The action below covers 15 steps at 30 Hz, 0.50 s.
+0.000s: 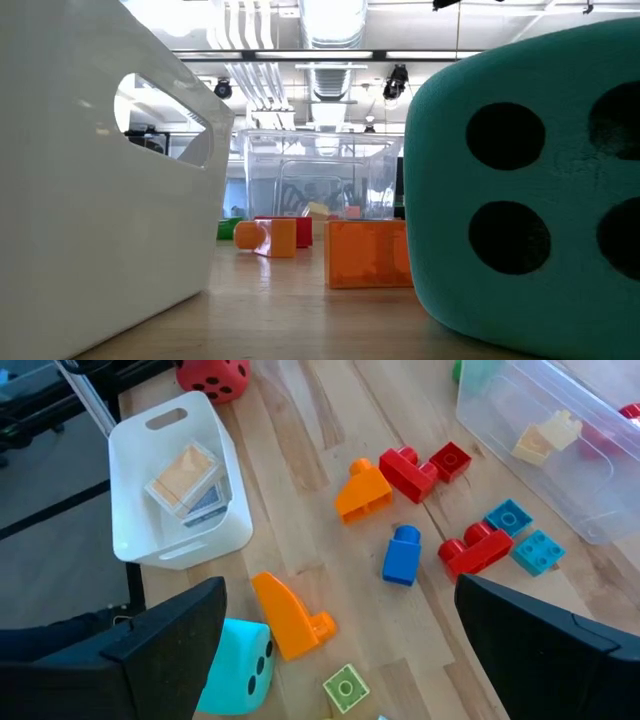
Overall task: Pick & Place Toys
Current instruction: Put the red dice into the yellow bin
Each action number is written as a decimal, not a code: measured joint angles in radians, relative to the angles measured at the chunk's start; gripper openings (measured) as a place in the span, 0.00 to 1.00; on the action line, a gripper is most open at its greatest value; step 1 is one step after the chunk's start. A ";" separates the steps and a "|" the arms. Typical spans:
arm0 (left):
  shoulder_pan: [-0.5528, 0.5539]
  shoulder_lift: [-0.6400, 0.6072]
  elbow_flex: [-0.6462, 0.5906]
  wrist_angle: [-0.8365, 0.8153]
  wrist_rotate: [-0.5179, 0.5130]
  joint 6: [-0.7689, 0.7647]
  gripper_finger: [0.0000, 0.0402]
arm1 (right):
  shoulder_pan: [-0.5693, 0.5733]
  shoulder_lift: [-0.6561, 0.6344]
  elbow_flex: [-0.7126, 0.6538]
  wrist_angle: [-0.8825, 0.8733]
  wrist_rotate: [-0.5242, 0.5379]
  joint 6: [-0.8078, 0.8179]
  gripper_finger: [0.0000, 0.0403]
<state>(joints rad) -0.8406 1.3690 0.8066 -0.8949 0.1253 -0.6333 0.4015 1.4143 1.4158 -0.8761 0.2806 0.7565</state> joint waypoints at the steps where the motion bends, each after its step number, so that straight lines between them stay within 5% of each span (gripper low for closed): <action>1: 0.000 -0.002 0.000 0.001 -0.003 0.000 0.58 | 0.000 0.000 0.000 0.000 0.000 -0.001 0.96; 5: 0.010 -0.013 0.017 0.001 -0.017 0.000 0.44 | 0.000 0.000 0.000 0.000 0.000 -0.001 0.96; 8: 0.027 -0.028 0.037 0.019 -0.014 0.001 0.11 | 0.000 0.000 0.000 0.000 0.000 -0.001 0.96; 15: 0.038 -0.039 0.041 0.012 -0.001 0.005 0.08 | 0.000 0.000 0.000 -0.001 0.000 -0.001 0.96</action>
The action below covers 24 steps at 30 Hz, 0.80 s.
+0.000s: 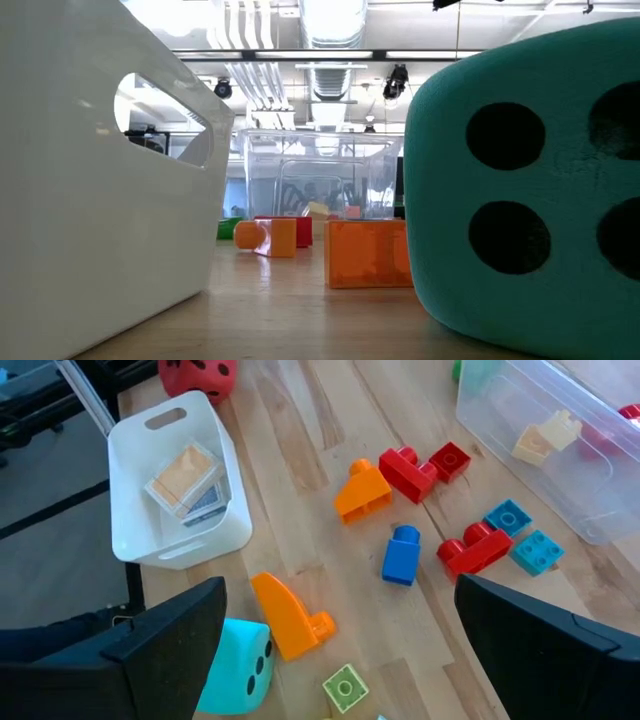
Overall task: Pick & Place Toys
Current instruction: Put the red dice into the yellow bin
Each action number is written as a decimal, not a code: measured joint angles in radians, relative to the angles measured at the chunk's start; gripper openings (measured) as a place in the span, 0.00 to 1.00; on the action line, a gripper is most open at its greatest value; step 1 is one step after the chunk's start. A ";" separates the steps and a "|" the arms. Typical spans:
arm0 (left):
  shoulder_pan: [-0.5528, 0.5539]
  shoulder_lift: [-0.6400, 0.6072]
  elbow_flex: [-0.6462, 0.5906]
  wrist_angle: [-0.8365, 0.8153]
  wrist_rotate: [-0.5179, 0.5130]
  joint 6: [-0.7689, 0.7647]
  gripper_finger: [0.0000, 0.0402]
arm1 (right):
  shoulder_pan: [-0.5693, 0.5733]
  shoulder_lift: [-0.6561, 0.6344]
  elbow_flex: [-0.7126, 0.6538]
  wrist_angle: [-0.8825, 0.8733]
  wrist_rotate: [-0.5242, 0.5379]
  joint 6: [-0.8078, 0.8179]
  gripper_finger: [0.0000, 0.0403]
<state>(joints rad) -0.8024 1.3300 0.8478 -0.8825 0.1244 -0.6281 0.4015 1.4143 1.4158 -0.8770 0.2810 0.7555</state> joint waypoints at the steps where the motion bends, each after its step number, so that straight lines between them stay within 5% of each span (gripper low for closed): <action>1: 0.000 0.000 0.000 0.000 0.003 0.000 0.08 | 0.000 0.000 0.000 0.000 0.000 0.000 0.96; 10: 0.003 -0.005 0.010 -0.013 -0.012 -0.018 0.08 | 0.000 0.000 0.000 0.000 0.000 0.000 0.96; 16: 0.004 -0.001 0.088 -0.189 -0.138 -0.034 0.05 | 0.000 0.000 0.000 0.001 0.000 0.000 0.96; 24: 0.036 -0.004 0.146 -0.215 -0.269 -0.094 0.03 | 0.000 0.000 0.000 0.027 0.007 -0.002 0.96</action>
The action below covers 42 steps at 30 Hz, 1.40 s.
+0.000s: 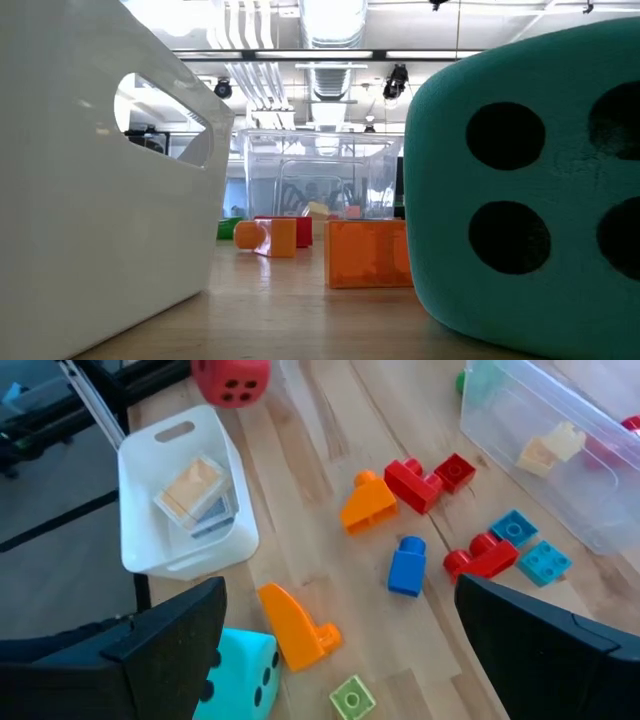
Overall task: Pick & Place Toys
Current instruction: Put the red dice into the yellow bin
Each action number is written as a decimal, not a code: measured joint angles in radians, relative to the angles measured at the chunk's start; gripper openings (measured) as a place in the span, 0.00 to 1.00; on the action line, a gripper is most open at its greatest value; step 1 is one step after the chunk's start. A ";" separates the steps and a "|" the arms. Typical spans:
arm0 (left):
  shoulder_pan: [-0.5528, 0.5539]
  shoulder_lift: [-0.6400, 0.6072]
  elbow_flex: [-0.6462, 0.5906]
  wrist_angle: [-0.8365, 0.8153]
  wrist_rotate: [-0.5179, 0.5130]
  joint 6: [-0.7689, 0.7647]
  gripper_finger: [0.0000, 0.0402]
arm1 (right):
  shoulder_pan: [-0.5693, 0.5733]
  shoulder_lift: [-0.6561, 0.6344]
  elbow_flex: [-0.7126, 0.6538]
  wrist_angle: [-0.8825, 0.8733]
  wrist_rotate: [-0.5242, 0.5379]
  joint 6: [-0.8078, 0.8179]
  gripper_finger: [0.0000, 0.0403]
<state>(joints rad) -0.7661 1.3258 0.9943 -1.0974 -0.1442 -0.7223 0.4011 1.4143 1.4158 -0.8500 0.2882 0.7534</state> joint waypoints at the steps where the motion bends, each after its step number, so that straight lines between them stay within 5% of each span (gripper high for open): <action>1: 0.005 0.000 0.004 0.001 -0.018 -0.010 0.03 | 0.000 0.000 0.000 0.008 0.001 -0.002 0.96; 13: 0.111 -0.159 -0.004 0.096 -0.261 -0.196 0.02 | 0.000 0.000 -0.004 0.036 0.194 -0.083 0.96; 23: 0.254 -0.222 -0.153 0.656 -0.257 -0.213 0.02 | 0.000 0.000 -0.117 0.328 0.265 -0.285 0.96; 42: 0.430 -0.160 -0.161 1.097 -0.201 -0.123 0.02 | 0.033 0.050 -0.217 0.626 0.280 -0.493 0.96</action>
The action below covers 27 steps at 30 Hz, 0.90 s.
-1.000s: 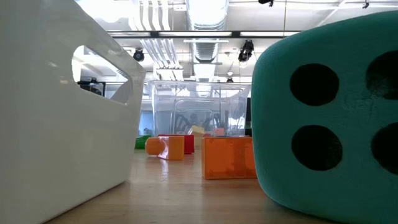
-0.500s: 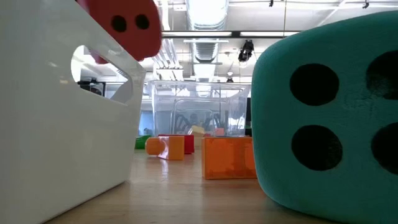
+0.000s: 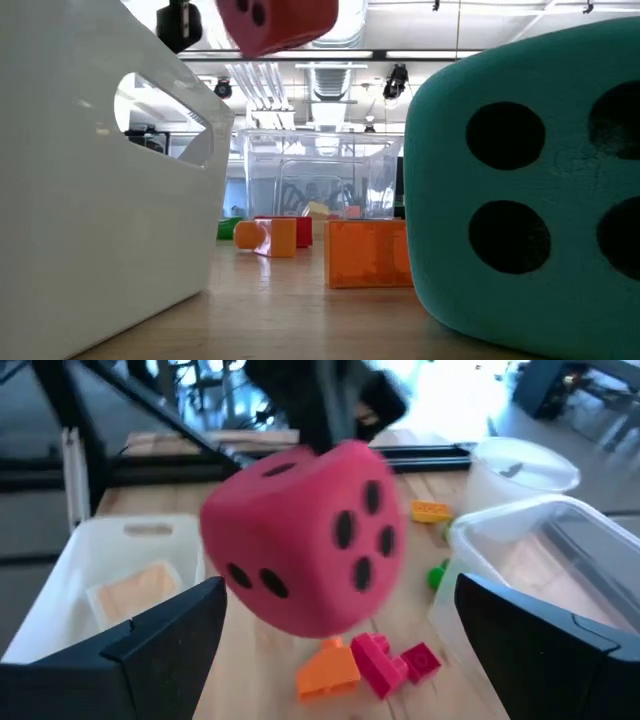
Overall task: Pick & Place Toys
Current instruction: Put the red dice into the yellow bin
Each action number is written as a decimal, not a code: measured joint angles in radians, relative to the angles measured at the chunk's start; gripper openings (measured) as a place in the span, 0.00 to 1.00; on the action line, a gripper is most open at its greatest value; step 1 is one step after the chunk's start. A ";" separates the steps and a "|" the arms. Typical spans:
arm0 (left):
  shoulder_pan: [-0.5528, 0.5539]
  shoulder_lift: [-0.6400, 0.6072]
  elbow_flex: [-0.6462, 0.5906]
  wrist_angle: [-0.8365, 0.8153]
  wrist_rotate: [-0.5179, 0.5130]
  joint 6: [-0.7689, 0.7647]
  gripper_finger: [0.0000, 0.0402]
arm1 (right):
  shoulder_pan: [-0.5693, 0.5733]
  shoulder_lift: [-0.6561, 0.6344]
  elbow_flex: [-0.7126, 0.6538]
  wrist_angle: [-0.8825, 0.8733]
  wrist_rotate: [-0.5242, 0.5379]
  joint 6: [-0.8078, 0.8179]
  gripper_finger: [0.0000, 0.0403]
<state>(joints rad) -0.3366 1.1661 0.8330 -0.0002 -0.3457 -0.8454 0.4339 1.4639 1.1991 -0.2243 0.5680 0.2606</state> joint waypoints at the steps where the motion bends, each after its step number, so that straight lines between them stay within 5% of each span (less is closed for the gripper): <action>1: 0.003 0.004 0.001 0.014 0.006 0.005 0.02 | 0.001 0.010 0.007 -0.002 -0.010 -0.013 0.96; 27: 0.014 0.019 0.005 0.227 0.082 0.054 0.01 | -0.058 0.127 0.192 -0.034 -0.102 -0.294 0.92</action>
<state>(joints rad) -0.3226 1.1851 0.8383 0.2267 -0.2640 -0.7918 0.3763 1.5906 1.3909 -0.2581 0.4660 -0.0333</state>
